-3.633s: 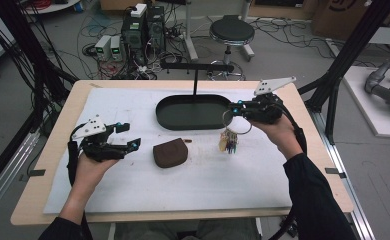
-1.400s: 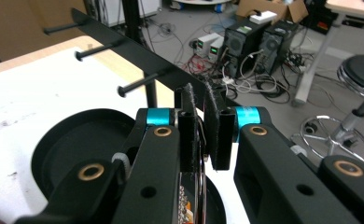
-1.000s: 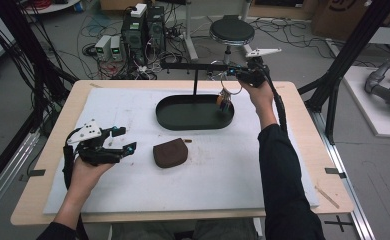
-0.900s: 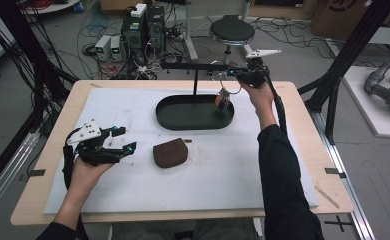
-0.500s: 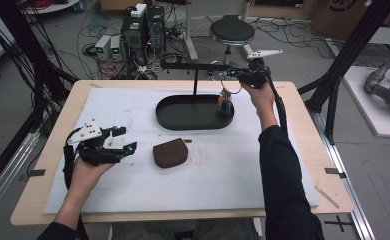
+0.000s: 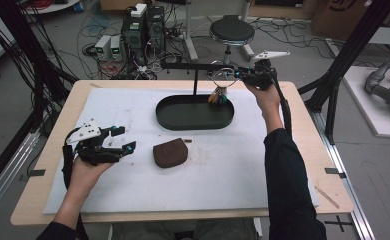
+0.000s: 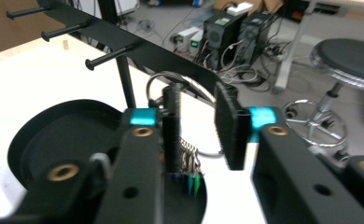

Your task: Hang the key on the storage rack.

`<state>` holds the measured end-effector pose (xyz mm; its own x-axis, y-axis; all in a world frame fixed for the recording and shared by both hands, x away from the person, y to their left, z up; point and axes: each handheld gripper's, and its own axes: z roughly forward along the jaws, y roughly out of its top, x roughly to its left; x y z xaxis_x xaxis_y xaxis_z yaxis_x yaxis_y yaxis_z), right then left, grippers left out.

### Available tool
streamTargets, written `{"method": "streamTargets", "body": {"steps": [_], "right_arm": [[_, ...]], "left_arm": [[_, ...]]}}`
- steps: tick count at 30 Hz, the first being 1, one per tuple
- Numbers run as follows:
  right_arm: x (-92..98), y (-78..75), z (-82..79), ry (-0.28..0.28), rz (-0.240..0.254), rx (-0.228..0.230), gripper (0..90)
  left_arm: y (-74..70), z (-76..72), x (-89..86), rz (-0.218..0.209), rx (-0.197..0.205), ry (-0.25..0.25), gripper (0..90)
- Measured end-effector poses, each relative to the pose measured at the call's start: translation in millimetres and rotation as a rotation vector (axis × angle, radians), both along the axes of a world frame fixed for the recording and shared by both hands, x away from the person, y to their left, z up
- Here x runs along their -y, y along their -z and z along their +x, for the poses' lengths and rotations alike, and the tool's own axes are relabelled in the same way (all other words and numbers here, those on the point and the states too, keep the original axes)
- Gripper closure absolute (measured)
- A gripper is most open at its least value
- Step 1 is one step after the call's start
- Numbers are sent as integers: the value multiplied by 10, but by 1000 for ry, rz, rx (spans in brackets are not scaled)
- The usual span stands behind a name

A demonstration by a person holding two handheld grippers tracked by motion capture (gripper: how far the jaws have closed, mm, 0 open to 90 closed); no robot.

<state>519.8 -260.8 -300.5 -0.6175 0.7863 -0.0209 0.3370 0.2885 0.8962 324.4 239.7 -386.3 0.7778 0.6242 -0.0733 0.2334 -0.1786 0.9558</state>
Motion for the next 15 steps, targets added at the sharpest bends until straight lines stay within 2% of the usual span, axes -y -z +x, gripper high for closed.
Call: {"method": "streamTargets", "body": {"steps": [1, 2, 3, 5, 6, 7, 8, 9, 10, 12, 14, 15], "right_arm": [[22, 5, -31, 9, -1, -7, 620], [22, 5, -31, 9, -1, -7, 620], [69, 18, -104, 3, 0, -26, 535], [97, 19, -177, -9, 10, -52, 441], [114, 22, -255, -14, 12, -36, 431], [125, 33, -341, -17, 6, 12, 438], [137, 45, -415, -18, -1, 36, 435], [137, 45, -415, -18, -1, 36, 435], [181, 81, -523, -35, 16, 33, 418], [215, 95, -586, -47, 18, -14, 363], [250, 118, -721, -60, 28, 36, 382], [262, 113, -769, -70, 33, 23, 360]], "left_arm": [[2, 3, 1, 1, 0, -1, 261], [2, 3, 1, 1, 0, -1, 261], [7, 12, 3, 5, 0, 0, 261], [12, 25, 3, 9, -2, -3, 261], [16, 33, 6, 8, -1, -8, 260], [16, 33, 6, 8, -1, -8, 256], [21, 50, 16, 7, -3, -10, 255], [21, 50, 16, 7, -3, -10, 255], [26, 63, 33, 7, 3, -9, 255], [31, 75, 53, 9, 6, -8, 255], [34, 82, 62, 10, 7, -7, 255], [35, 91, 71, 17, 7, -7, 255]]}}
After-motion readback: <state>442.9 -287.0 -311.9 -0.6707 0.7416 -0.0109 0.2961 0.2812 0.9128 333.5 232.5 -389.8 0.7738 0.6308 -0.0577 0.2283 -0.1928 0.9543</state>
